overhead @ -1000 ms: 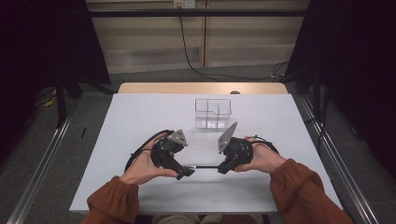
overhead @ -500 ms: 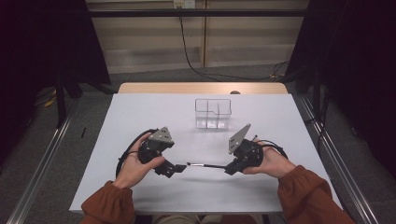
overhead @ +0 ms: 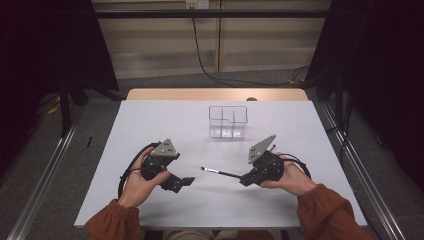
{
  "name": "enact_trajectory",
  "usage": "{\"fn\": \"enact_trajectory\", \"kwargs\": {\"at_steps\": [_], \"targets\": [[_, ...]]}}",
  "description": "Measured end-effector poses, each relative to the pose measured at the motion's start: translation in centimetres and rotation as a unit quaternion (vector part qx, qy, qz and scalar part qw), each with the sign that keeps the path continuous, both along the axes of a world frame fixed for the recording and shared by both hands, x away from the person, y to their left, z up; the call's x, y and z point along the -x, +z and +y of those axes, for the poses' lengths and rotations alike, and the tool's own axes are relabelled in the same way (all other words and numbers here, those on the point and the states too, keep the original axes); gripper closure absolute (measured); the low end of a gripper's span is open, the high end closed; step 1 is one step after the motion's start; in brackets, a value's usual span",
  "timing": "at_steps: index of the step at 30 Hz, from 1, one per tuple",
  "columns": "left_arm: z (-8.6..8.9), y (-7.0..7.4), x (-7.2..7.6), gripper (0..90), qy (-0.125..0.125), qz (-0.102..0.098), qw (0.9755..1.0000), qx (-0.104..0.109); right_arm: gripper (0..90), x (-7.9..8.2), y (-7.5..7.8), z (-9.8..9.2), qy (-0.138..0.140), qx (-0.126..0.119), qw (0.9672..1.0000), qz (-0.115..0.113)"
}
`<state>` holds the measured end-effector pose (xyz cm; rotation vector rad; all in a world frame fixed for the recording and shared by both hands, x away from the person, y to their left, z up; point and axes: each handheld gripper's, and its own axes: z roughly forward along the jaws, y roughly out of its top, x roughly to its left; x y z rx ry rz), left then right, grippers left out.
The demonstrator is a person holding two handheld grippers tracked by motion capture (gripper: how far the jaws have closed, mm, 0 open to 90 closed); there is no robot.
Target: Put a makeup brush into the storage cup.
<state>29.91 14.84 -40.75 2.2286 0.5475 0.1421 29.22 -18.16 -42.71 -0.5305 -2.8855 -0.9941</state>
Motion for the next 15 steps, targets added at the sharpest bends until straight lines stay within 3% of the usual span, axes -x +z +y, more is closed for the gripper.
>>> {"fn": "enact_trajectory", "kwargs": {"at_steps": [7,15], "targets": [[0.2,-0.44,0.43,3.8,0.009,-0.005,0.9999,0.003,83.5,0.41,-0.49,-0.26,-0.026,-0.032,0.9991,-0.002],[0.39,-0.44,0.5,3.8,0.014,-0.011,0.9998,0.01,83.5,0.87,-0.98,-0.39,-0.052,-0.075,0.9957,-0.018]]}}
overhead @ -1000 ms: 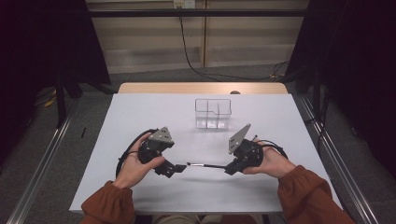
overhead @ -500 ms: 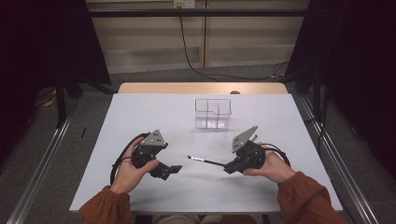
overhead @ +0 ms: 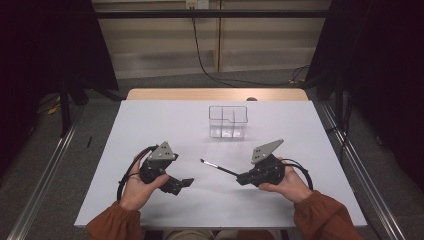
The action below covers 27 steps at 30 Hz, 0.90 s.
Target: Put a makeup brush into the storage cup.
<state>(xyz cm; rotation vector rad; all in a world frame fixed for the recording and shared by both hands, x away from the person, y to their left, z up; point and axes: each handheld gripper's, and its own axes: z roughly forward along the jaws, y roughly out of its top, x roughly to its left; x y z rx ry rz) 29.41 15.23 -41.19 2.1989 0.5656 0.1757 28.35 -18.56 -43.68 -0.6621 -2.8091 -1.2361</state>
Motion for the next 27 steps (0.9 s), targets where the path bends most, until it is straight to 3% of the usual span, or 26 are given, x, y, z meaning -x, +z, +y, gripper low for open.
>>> {"fn": "enact_trajectory", "kwargs": {"at_steps": [6,9,17,23,27], "targets": [[0.09,0.04,-0.07,3.8,0.003,-0.001,1.0,0.004,83.5,0.1,0.11,-0.28,-0.013,-0.047,0.9986,-0.021],[0.18,-0.04,-0.25,3.8,0.005,0.01,0.9998,0.015,83.4,0.22,0.1,-0.27,-0.016,-0.066,0.9972,-0.03],[0.18,0.0,-0.14,3.8,0.005,0.003,0.9999,0.016,83.5,0.47,0.42,-0.48,-0.024,-0.13,0.9897,-0.055],[-0.08,-0.2,0.08,3.8,0.005,-0.002,0.9999,0.014,83.5,0.62,0.41,-0.24,-0.025,-0.157,0.9848,-0.07],[-0.1,-0.32,0.21,3.7,0.012,-0.011,0.9994,0.031,83.5,0.74,0.41,0.04,-0.023,-0.165,0.9832,-0.075]]}}
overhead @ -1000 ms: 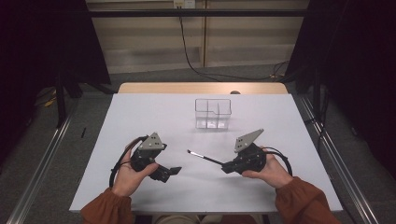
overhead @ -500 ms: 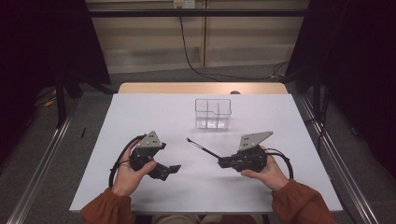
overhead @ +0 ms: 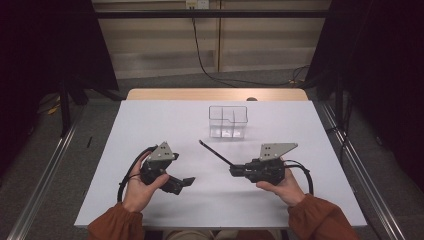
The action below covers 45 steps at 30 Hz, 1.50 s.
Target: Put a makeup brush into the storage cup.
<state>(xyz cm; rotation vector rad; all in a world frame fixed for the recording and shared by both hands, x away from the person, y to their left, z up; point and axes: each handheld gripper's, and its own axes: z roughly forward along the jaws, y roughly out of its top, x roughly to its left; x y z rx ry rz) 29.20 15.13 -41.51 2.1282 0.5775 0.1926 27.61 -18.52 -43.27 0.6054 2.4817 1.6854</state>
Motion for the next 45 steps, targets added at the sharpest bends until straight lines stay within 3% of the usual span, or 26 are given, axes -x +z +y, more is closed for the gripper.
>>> {"fn": "enact_trajectory", "kwargs": {"at_steps": [3,10,14,18,21,25,28,30,32,34,35,41,45], "targets": [[-0.1,0.2,0.2,4.1,0.007,-0.013,0.9998,0.012,83.5,0.0,0.1,0.1,-0.001,-0.008,1.0,-0.002],[-0.5,0.7,0.2,3.3,0.003,-0.02,0.998,0.06,83.5,0.0,0.1,0.1,-0.005,-0.018,0.9998,-0.006],[-1.0,0.9,0.2,3.3,0.006,-0.031,0.9973,0.066,83.5,0.0,0.1,0.1,-0.005,-0.018,0.9998,-0.007],[-1.5,1.1,0.1,3.3,-0.002,-0.021,0.9959,0.088,83.5,0.0,0.1,0.1,-0.005,-0.017,0.9998,-0.009],[-1.9,1.2,0.1,3.3,-0.003,-0.036,0.9937,0.106,83.5,0.1,0.1,0.2,-0.006,-0.018,0.9998,-0.008],[-2.6,1.3,0.2,3.3,-0.012,-0.055,0.9916,0.116,83.5,0.1,0.1,0.2,-0.007,-0.015,0.9998,-0.011],[-3.0,1.2,0.1,3.4,-0.018,-0.046,0.9902,0.131,83.5,0.0,0.1,0.2,-0.008,-0.015,0.9998,-0.011],[-3.4,1.4,0.0,4.0,-0.013,-0.059,0.9892,0.134,83.5,0.0,0.1,0.1,-0.01,-0.017,0.9998,-0.01],[-3.8,1.5,-0.1,4.6,-0.013,-0.058,0.9885,0.139,83.5,0.0,0.1,0.2,-0.011,-0.016,0.9997,-0.011],[-4.1,1.6,-0.2,7.1,-0.04,-0.074,0.9854,0.148,83.5,0.0,0.1,0.2,-0.01,-0.016,0.9997,-0.011],[-4.3,1.7,-0.2,7.0,-0.036,-0.083,0.9849,0.147,83.5,0.0,0.0,0.2,-0.01,-0.017,0.9998,-0.011],[-5.0,1.4,-0.4,6.9,-0.031,-0.066,0.9834,0.166,83.5,-0.1,0.0,0.1,-0.011,-0.016,0.9998,-0.011],[-5.3,1.2,-0.3,7.9,-0.035,-0.059,0.9835,0.167,83.5,-0.1,0.0,0.1,-0.012,-0.017,0.9997,-0.011]]}}
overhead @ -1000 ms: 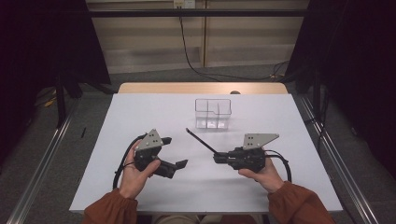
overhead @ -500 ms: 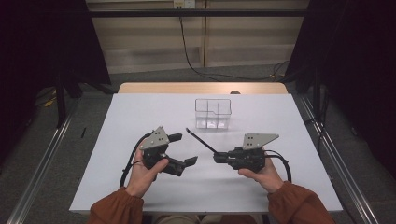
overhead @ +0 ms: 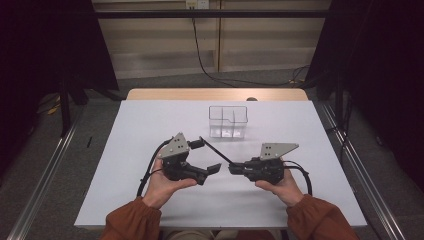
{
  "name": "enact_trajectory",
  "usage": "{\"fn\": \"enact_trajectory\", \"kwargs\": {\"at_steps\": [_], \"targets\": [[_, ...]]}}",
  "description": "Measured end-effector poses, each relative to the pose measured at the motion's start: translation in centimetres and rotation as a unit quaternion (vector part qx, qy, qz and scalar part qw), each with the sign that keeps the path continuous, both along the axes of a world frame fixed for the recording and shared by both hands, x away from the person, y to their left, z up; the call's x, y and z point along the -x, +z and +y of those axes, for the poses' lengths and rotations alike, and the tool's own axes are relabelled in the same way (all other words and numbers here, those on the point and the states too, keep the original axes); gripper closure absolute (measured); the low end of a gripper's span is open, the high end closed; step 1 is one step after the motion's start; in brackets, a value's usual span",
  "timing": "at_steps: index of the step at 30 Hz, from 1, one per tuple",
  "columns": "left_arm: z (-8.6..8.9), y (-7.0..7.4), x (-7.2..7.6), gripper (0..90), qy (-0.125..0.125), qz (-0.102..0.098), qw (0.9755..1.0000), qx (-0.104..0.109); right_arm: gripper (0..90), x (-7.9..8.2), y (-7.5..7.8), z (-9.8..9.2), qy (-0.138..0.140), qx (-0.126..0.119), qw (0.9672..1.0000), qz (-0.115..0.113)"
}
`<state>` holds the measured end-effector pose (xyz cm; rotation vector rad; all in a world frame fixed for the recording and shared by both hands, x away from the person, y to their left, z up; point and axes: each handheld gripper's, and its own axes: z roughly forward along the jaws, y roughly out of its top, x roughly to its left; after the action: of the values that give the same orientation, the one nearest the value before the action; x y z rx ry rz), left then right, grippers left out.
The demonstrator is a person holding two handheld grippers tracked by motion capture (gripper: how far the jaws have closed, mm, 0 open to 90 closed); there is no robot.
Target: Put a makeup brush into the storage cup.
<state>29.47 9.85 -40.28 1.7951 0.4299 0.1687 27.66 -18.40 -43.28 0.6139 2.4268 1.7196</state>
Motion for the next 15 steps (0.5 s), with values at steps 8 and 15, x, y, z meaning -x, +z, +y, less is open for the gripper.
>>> {"fn": "enact_trajectory", "kwargs": {"at_steps": [8,15], "targets": [[-0.45,0.32,-0.01,24.2,-0.005,-0.006,1.0,0.003,83.5,-0.13,-0.24,0.22,0.0,0.004,1.0,0.004],[-0.67,0.51,-0.34,43.2,-0.011,0.009,0.9998,0.014,83.5,-0.12,-0.28,0.14,0.001,0.002,1.0,0.003]]}}
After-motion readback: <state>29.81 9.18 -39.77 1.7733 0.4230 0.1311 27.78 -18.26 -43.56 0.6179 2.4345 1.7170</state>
